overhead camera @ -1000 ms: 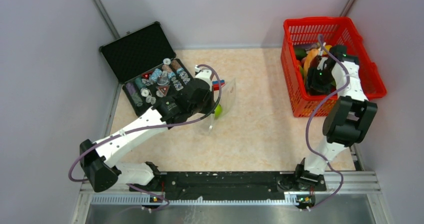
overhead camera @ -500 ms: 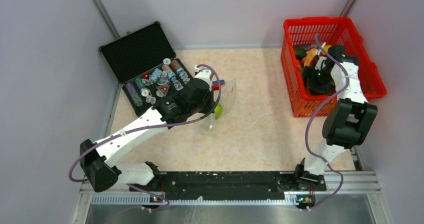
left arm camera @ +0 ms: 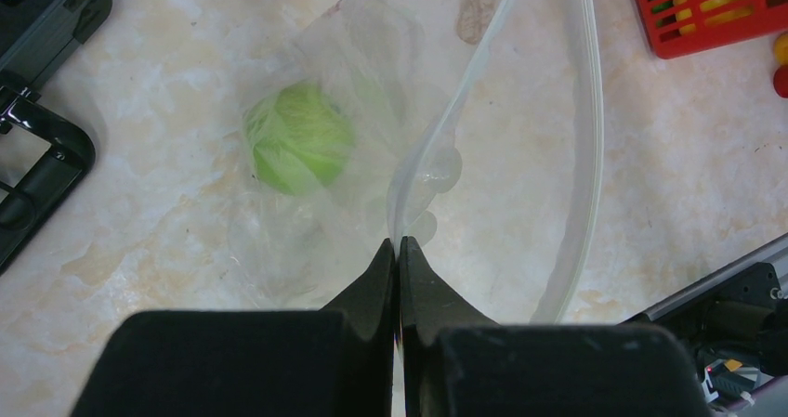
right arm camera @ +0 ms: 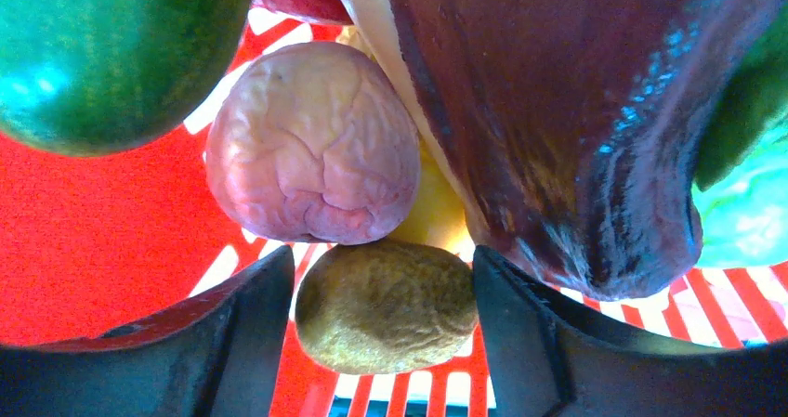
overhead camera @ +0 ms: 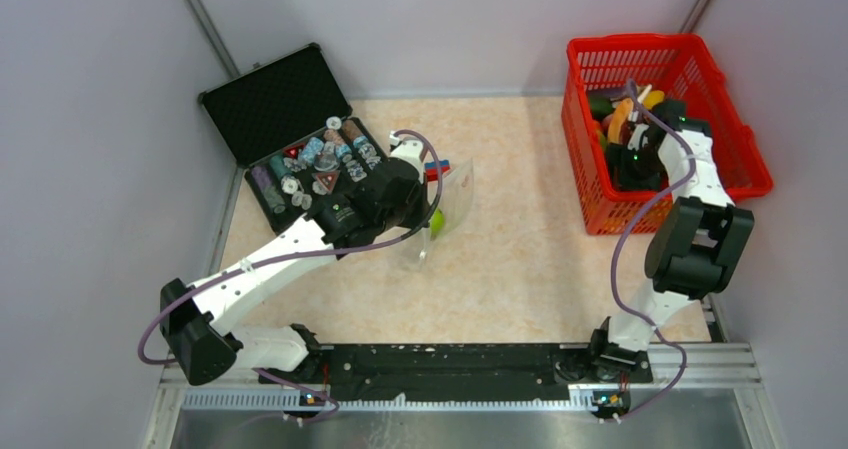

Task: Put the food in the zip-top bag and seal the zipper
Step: Pick up the fake fruit from the bin.

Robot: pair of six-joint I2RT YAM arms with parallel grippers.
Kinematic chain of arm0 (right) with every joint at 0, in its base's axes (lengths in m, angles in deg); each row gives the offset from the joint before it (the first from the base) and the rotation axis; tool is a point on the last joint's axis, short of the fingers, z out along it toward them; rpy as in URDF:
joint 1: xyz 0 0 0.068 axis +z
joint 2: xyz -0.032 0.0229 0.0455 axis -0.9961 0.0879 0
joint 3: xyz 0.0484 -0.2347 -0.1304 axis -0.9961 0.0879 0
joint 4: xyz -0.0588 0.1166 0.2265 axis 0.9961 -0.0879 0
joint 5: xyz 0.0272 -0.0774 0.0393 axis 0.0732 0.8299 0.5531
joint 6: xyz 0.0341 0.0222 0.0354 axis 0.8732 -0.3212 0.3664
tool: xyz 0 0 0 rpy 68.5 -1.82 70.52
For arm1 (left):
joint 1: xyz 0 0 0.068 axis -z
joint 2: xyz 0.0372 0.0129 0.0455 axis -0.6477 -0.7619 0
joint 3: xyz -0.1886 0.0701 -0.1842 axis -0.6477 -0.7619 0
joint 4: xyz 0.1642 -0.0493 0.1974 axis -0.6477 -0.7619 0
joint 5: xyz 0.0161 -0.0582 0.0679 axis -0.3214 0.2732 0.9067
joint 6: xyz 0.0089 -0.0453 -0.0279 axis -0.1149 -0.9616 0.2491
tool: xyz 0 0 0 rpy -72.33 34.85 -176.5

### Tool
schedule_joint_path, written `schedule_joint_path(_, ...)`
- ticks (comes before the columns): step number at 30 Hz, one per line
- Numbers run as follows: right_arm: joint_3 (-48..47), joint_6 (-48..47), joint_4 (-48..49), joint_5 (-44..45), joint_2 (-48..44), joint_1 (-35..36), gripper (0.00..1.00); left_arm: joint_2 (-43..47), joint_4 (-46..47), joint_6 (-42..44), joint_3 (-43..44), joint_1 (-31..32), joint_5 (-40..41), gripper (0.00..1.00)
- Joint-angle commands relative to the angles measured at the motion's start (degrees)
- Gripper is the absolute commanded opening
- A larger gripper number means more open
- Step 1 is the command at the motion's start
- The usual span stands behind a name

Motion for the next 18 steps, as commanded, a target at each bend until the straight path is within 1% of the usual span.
schedule_joint_path(1,0.3,0.3,0.2,-2.2,-0.6,0.5,0.63,1.0,2.3,0.3,-0.5,-0.4,-0.5,0.0)
schedule_joint_path(2,0.4,0.3,0.1,-2.4,-0.7,0.5,0.6,1.0,2.3,0.3,-0.5,-0.4,-0.6,0.0)
schedule_joint_path(4,0.2,0.4,0.2,-2.6,-0.8,0.5,0.45,1.0,2.3,0.3,-0.7,-0.4,-0.6,0.0)
schedule_joint_path(6,0.0,0.6,-0.1,-2.1,-1.4,0.5,0.41,1.1,2.4,0.3,-0.9,-0.5,-0.5,0.0)
schedule_joint_path(7,-0.3,0.6,-0.2,-2.3,-1.9,0.5,0.32,1.2,2.4,0.2,-0.9,-0.5,-0.5,0.0)
schedule_joint_path(9,-0.7,0.7,-0.5,-2.6,-3.0,0.5,0.27,1.2,2.6,0.2,-1.0,-0.6,-0.5,0.0)
schedule_joint_path(10,-1.1,0.8,-0.7,-2.6,-3.5,0.5,0.21,1.1,2.7,0.2,-0.9,-0.6,-0.6,0.0)
schedule_joint_path(11,-1.5,0.9,-0.9,-2.6,-4.1,0.6,0.2,1.0,2.7,0.2,-0.8,-0.6,-0.8,0.0)
schedule_joint_path(12,-1.9,1.1,-1.0,-2.6,-4.7,0.5,0.16,0.9,2.7,0.1,-0.9,-0.6,-1.0,0.0)
schedule_joint_path(13,-2.2,1.1,-1.1,-2.9,-5.2,0.5,0.06,0.8,2.7,0.0,-0.8,-0.6,-1.1,0.0)
schedule_joint_path(16,-2.6,1.5,-0.1,-2.1,-6.6,0.5,0.05,0.9,2.8,-0.2,-0.9,-0.6,-1.1,0.0)
schedule_joint_path(18,-2.5,3.6,0.7,-0.7,-7.4,0.4,0.05,1.0,2.8,-0.3,-0.9,-0.6,-1.0,0.0)
